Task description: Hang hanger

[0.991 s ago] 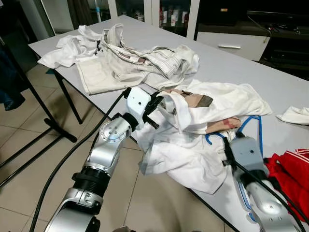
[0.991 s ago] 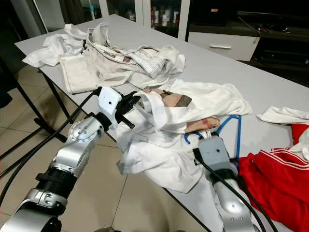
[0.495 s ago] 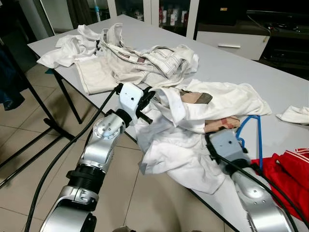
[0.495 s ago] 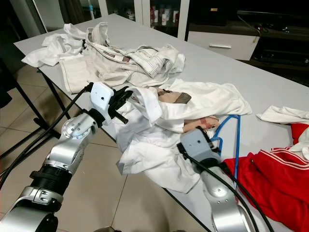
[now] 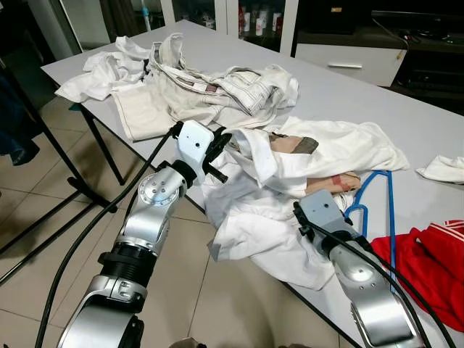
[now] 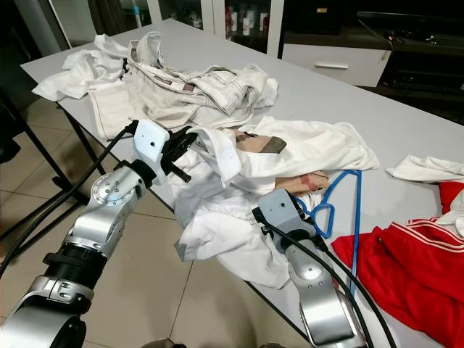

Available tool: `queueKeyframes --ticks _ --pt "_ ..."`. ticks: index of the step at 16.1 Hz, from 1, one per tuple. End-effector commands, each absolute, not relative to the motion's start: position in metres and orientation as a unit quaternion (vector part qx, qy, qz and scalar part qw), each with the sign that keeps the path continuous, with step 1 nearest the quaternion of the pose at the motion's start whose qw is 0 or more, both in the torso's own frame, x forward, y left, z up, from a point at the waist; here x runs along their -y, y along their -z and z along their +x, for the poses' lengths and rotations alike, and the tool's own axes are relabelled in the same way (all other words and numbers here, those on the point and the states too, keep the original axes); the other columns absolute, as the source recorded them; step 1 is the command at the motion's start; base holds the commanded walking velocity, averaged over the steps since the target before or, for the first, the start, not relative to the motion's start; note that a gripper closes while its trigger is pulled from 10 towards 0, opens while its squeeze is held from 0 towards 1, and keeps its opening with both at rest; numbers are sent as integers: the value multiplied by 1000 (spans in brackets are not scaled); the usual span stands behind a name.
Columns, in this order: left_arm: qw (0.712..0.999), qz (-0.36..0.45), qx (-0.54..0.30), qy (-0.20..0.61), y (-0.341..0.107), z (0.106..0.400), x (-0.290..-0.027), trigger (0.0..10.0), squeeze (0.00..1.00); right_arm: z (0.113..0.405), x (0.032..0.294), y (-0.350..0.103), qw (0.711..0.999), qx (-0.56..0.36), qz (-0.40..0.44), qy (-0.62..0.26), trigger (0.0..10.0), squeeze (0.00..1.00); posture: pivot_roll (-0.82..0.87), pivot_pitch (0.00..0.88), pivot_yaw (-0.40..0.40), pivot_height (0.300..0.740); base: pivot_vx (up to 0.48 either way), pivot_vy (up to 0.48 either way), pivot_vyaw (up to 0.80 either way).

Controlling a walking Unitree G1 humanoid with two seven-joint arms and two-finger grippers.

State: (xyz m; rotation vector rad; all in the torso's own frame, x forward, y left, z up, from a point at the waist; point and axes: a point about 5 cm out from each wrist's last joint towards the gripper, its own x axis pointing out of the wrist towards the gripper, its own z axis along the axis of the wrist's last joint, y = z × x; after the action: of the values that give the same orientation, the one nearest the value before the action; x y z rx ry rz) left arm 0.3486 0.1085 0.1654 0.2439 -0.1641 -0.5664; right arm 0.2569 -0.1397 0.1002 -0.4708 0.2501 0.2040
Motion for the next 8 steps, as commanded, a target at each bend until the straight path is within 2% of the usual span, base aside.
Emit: queueKeyframes --ticks 1,6,7,8 --pt "952 122 86 269 -172 353 -114 10000 0 257 137 -97 956 -135 -240 -105 10000 0 -23 43 77 723 0 0 0" --pt "950 119 89 275 -172 353 -109 10000 0 260 151 -87 949 -182 -252 -59 10000 0 -26 40 75 723 0 0 0" --pt "950 118 88 276 -172 352 -108 10000 0 260 154 -86 950 -186 -248 -50 9098 0 -27 40 75 723 0 0 0" --pt "950 118 88 276 -172 352 -108 10000 0 261 157 -86 950 -189 -246 -44 5255 0 -27 40 75 723 0 0 0"
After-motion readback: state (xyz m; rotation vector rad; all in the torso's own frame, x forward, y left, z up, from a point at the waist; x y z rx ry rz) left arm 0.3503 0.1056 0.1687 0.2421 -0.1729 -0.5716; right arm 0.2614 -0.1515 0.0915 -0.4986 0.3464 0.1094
